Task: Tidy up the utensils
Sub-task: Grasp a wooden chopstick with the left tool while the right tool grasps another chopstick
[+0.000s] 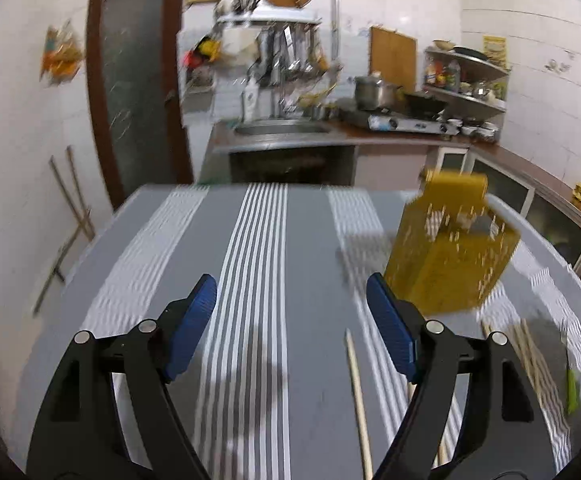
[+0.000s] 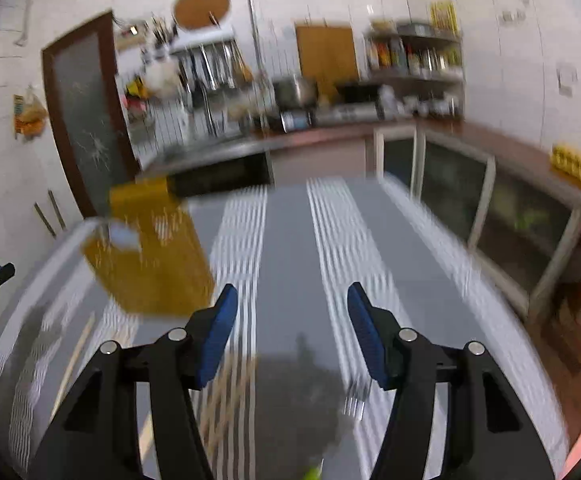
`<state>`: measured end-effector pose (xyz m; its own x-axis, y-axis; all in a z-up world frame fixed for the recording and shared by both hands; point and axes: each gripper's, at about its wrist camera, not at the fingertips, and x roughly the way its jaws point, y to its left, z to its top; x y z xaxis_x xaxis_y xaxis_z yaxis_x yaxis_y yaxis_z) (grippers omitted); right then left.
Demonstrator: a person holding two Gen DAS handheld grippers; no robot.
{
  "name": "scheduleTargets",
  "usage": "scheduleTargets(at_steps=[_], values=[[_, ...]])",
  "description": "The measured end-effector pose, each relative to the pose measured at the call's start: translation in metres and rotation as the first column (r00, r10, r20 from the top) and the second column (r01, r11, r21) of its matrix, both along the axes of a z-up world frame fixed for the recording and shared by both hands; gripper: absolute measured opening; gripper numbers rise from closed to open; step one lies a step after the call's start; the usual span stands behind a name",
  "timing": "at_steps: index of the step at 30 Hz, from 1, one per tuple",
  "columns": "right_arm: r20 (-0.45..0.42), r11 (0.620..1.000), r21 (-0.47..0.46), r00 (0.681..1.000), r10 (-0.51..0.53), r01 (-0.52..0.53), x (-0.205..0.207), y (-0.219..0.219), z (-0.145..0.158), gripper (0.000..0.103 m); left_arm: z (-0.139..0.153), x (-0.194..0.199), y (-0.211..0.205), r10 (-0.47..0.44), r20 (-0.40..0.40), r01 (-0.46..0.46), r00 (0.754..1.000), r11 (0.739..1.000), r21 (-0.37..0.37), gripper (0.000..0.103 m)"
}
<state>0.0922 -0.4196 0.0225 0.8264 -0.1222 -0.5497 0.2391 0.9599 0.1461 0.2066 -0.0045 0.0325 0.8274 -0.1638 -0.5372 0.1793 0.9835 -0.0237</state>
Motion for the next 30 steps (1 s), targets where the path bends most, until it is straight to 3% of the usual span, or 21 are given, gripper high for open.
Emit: scheduleTargets(at_steps=[4, 10, 18, 22, 24, 28, 30], values=[[-0.113, 1.0, 0.011, 0.993, 0.017, -0.016, 0.001, 0.019, -0.041, 0.057, -0.034, -0.014, -0.006, -0.03, -0.085, 0.029, 0.996, 1.0, -0.008, 0.075], [-0.187, 0.998, -0.02, 0.981, 0.05, -0.054, 0.014, 0.039, -0.062, 0.057, -0.066, 0.0, -0.024, -0.072, -0.213, 0.07, 0.975, 0.997, -0.018, 0.075], [-0.278, 1.0, 0.011, 0.96, 0.031, -0.029, 0.049, 0.037, -0.077, 0.057, -0.077, 0.038, -0.068, -0.08, -0.28, 0.113, 0.957, 0.988, 0.102, 0.067], [-0.325, 1.0, -0.004, 0.945, 0.022, -0.025, 0.064, 0.041, -0.086, 0.056, -0.089, 0.053, -0.078, -0.067, -0.325, 0.113, 0.943, 0.986, 0.124, 0.063], [-0.346, 1.0, 0.001, 0.938, 0.021, -0.022, 0.069, 0.04, -0.091, 0.05, -0.094, 0.057, -0.083, -0.062, -0.341, 0.116, 0.938, 0.983, 0.14, 0.06], [-0.384, 0.999, 0.008, 0.923, 0.033, -0.032, 0.079, 0.043, -0.101, 0.039, -0.108, 0.067, -0.088, -0.054, -0.406, 0.128, 0.912, 0.979, 0.156, 0.044], [-0.397, 0.999, 0.01, 0.917, 0.045, -0.045, 0.084, 0.045, -0.106, 0.037, -0.114, 0.07, -0.09, -0.058, -0.426, 0.142, 0.903, 0.975, 0.168, 0.044]])
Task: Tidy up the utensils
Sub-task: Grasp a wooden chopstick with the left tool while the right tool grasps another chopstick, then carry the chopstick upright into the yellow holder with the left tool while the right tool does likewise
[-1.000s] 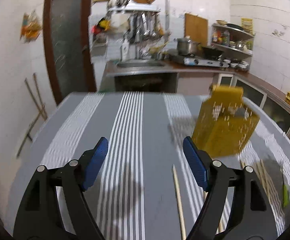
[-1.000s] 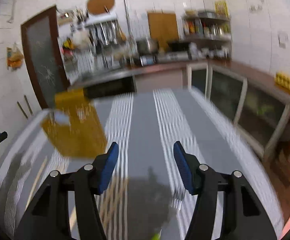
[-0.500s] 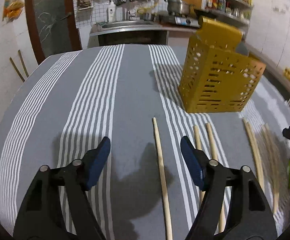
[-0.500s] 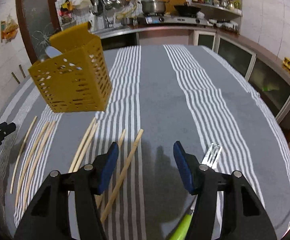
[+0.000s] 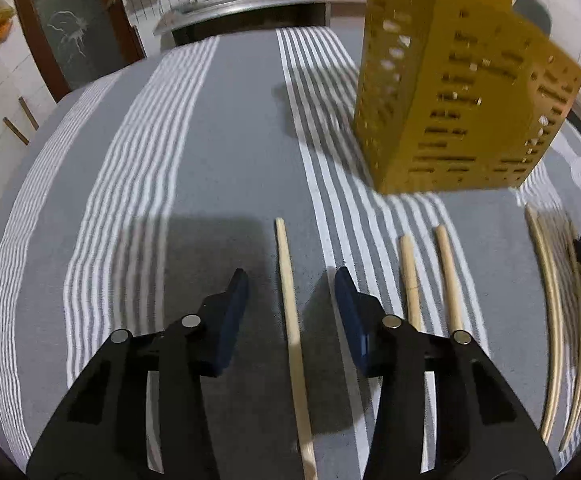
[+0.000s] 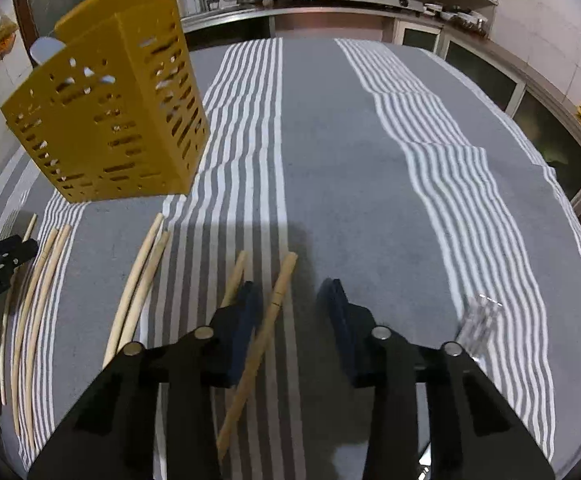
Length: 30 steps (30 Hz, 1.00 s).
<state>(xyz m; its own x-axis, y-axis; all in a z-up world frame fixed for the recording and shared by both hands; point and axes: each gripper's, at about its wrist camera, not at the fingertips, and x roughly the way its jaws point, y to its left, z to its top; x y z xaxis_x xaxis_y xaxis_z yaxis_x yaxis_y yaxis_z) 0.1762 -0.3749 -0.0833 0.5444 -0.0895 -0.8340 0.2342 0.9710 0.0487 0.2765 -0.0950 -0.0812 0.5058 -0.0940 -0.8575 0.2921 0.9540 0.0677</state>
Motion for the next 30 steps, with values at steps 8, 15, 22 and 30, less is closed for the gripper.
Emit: scheduleTargets(at_steps=[8, 15, 22, 30], values=[[-0.06, 0.999, 0.014, 0.997, 0.045, -0.044, 0.016, 0.003, 0.001, 0.009, 0.003, 0.021, -0.015, -0.048, -0.069, 0.051, 0.997, 0.998, 0.045, 0.004], [0.029, 0.995, 0.088, 0.999, 0.038, -0.04, 0.007, -0.008, 0.032, 0.006, 0.025, 0.01, -0.011, -0.04, -0.019, 0.039, 0.999, 0.998, -0.042, 0.004], [0.285, 0.986, 0.107, 0.954, 0.092, -0.127, -0.028, -0.003, 0.097, 0.006, 0.096, -0.023, 0.01, -0.026, 0.164, 0.057, 0.986, 0.98, -0.189, 0.004], [0.424, 0.986, 0.022, 0.895, 0.143, -0.167, -0.057, 0.015, 0.137, 0.006, 0.149, -0.052, 0.021, -0.012, 0.307, 0.09, 0.952, 0.966, -0.241, 0.004]])
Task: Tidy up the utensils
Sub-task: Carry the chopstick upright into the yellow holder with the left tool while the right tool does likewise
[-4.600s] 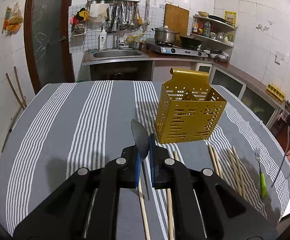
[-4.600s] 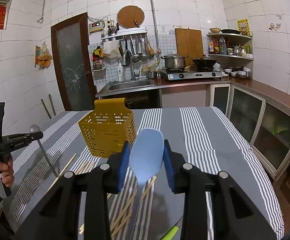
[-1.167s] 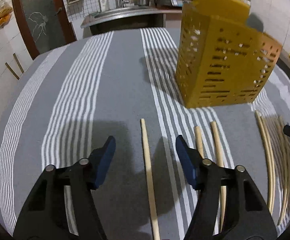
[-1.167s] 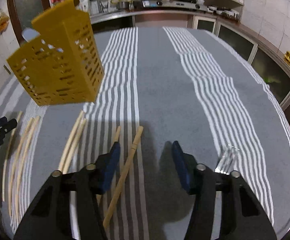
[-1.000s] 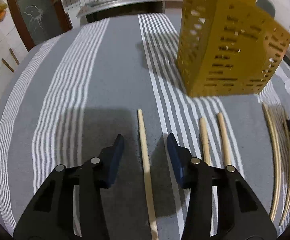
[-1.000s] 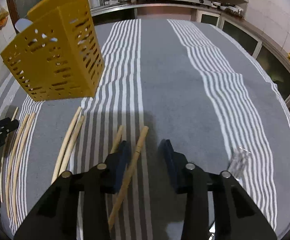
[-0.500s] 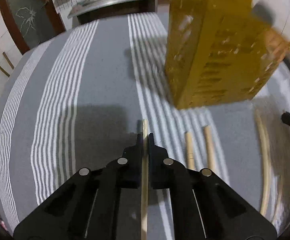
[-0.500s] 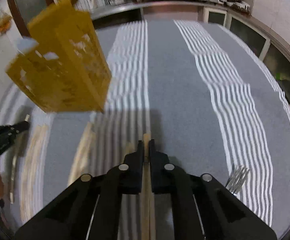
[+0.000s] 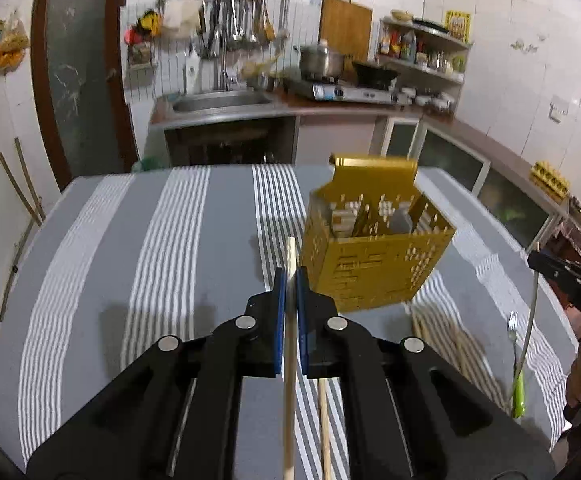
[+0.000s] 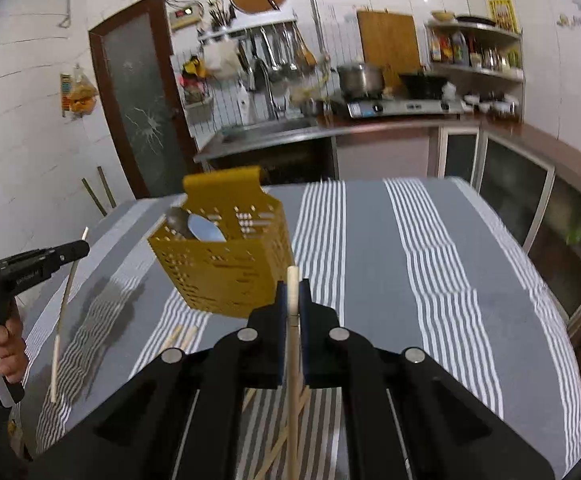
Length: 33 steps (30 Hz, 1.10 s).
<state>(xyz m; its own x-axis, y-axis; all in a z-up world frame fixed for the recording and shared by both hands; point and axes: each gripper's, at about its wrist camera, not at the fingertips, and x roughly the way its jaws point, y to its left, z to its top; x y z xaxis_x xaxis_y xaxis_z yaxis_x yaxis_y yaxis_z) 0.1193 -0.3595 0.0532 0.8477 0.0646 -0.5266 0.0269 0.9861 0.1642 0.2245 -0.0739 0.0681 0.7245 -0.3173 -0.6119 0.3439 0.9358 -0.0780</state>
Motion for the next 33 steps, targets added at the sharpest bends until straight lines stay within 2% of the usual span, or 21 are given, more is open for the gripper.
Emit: scheduleTargets(at_steps=[4, 7, 19, 33], values=[[0.037, 1.0, -0.008, 0.999, 0.013, -0.013, -0.006, 0.006, 0.015, 0.006, 0.015, -0.007, 0.005, 0.006, 0.043, -0.005, 0.999, 1.0, -0.03, 0.004], [0.073, 0.999, -0.042, 0.997, 0.005, -0.001, -0.011, 0.009, 0.025, 0.006, 0.021, -0.011, 0.005, 0.005, 0.069, -0.004, 0.998, 1.0, -0.025, 0.004], [0.2, 0.998, -0.064, 0.98, -0.004, 0.018, -0.033, 0.011, 0.058, 0.006, 0.041, -0.034, -0.002, -0.012, 0.122, 0.015, 0.992, 1.0, -0.021, 0.004], [0.232, 0.998, -0.066, 0.973, -0.002, 0.018, -0.043, 0.012, 0.066, 0.006, 0.053, -0.05, -0.007, -0.028, 0.146, 0.029, 0.989, 1.0, -0.008, 0.004]])
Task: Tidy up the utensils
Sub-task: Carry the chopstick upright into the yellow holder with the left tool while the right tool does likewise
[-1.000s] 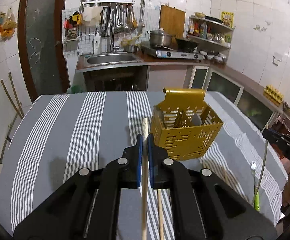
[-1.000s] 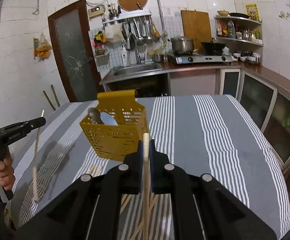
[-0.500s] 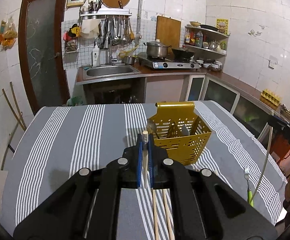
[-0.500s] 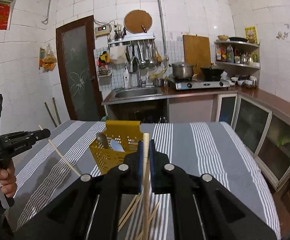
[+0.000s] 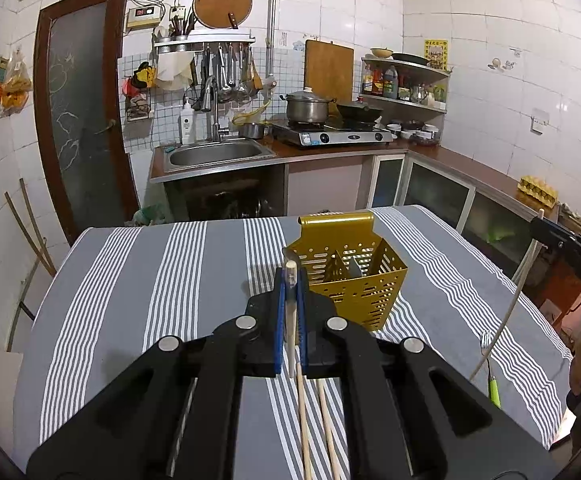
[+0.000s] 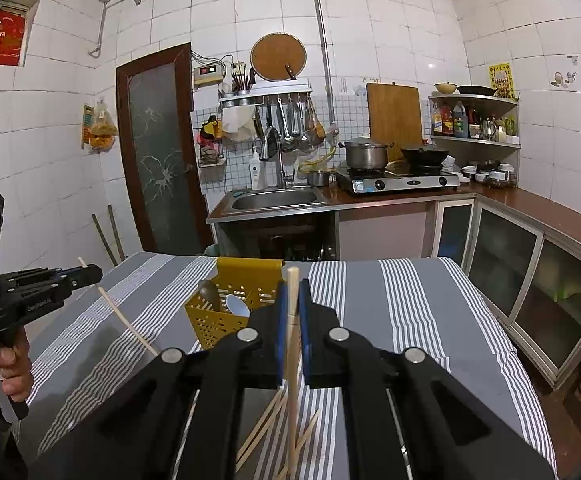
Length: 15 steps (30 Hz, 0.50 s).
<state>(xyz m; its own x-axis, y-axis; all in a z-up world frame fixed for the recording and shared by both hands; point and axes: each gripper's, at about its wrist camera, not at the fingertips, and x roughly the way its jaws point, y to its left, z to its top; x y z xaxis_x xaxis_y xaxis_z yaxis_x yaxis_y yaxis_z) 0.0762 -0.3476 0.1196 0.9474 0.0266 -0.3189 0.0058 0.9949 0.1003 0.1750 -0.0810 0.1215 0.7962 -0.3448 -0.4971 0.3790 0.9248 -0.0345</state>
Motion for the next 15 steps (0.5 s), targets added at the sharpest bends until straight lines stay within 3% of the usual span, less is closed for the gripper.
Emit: scheduleTargets(at_steps=[15], values=[[0.045, 1.0, -0.007, 0.999, -0.009, 0.009, 0.0, -0.004, 0.011, 0.006, 0.011, 0.0, -0.006, -0.016, 0.004, 0.016, 1.0, 1.0, 0.012, 0.004]])
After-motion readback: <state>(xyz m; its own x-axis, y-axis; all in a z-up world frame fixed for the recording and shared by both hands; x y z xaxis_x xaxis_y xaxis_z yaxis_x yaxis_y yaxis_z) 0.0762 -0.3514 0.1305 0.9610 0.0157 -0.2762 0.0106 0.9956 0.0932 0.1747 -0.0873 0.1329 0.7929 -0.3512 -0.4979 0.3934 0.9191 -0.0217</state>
